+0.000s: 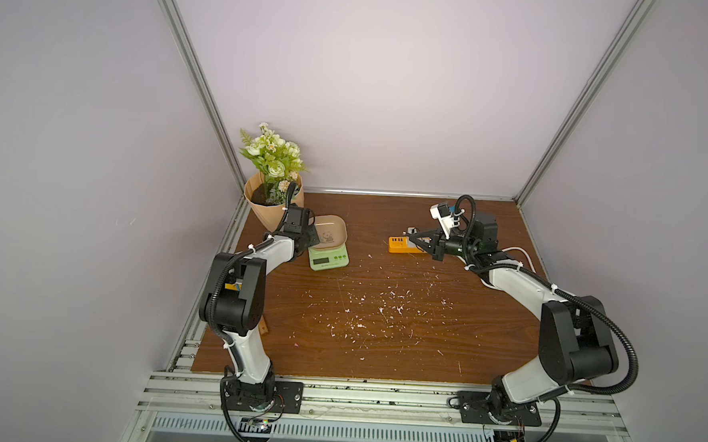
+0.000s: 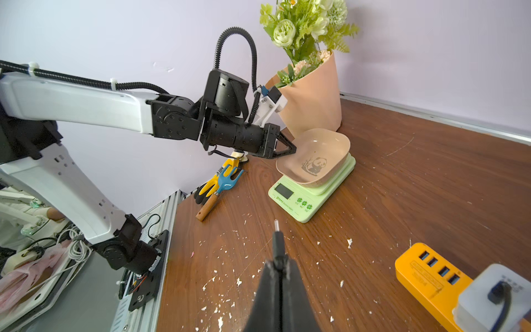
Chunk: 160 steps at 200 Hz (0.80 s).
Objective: Charge the electronic scale
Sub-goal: Pick up the electronic scale at the center of the board.
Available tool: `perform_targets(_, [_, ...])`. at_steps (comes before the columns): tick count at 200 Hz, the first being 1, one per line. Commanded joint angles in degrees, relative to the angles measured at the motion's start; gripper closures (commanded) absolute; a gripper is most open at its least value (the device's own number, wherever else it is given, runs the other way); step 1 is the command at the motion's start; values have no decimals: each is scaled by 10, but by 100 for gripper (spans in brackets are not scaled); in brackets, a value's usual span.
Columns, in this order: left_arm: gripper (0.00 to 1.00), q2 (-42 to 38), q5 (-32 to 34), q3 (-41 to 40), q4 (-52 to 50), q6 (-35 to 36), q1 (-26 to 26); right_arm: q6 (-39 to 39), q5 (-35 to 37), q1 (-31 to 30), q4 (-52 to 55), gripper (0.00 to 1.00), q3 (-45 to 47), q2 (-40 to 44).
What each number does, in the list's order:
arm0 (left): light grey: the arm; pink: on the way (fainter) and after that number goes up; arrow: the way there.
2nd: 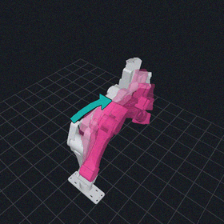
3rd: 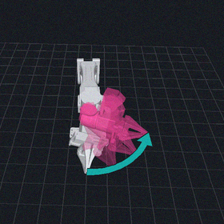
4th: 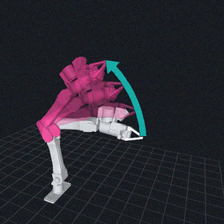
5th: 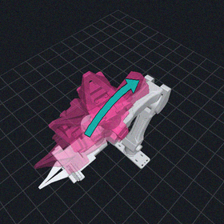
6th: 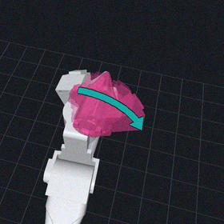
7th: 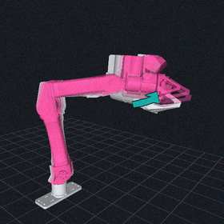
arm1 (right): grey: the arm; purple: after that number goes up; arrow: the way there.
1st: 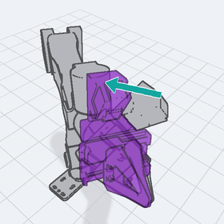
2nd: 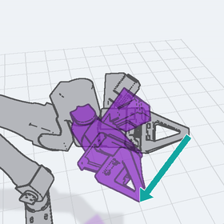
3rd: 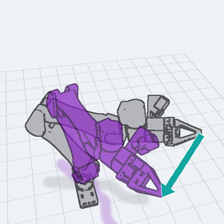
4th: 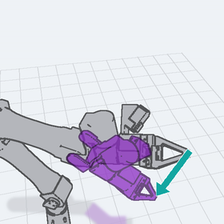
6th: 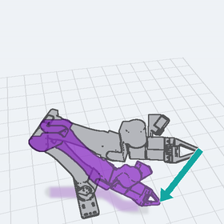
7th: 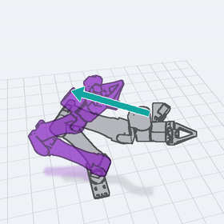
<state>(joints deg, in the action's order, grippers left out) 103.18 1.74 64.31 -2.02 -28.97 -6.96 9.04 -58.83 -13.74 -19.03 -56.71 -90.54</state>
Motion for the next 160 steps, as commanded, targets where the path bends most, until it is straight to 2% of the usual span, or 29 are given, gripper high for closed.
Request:
perform_targets(1, [100, -7, -83, 11, 31, 47, 6, 35, 28, -1, -4, 100, 6, 14])
perform_targets(49, [100, -48, -302, 10, 104, 69, 5, 91, 26, 0, -48, 100, 53, 31])
perform_targets(75, [100, -70, -370, 9, 146, 53, 2, 112, 19, 0, -80, 100, 79, 48])
perform_targets(117, [100, -98, -398, 9, 190, 29, -20, 148, 6, -5, -130, 100, 105, 58])
perform_targets(160, [100, -111, -385, 7, 237, 8, -56, 145, 2, -20, -132, 100, 104, 55])
